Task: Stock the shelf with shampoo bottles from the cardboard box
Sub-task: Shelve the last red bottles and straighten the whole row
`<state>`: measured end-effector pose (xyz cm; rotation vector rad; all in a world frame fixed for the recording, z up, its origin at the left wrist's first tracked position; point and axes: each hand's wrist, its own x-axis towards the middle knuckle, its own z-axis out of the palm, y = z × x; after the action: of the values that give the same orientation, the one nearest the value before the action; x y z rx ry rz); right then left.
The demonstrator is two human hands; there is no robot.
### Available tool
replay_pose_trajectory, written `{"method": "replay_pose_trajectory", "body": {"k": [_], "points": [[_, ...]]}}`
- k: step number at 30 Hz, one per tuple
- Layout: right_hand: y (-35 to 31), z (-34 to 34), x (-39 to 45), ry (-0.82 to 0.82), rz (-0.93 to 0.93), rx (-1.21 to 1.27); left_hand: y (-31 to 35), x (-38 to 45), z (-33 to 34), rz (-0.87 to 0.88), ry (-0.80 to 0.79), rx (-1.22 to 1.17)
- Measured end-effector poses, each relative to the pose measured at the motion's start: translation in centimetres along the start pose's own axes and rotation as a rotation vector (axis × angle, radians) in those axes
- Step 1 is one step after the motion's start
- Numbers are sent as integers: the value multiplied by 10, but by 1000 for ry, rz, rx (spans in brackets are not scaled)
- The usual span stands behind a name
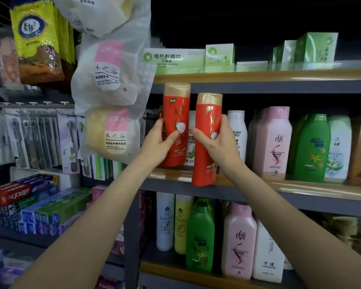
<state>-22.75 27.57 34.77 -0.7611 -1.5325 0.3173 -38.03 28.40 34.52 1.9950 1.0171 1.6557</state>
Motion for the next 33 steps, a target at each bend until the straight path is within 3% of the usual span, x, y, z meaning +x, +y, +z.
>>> {"method": "replay_pose_trajectory", "body": {"k": [6,13,22,28,33], "points": [[4,-13,2,-33,4,-20,-15,13,6,-51,-31,236],[6,-5,15,-109,73,-170,-30,15,10,-194,2,109],[5,37,41,-29,306,96,-43,19,9,-217,71,-55],[6,55,49,-41,328,129,-47,25,7,-251,56,-86],[7,40,58,-125,518,288,-46,28,1,-221,18,-25]]}}
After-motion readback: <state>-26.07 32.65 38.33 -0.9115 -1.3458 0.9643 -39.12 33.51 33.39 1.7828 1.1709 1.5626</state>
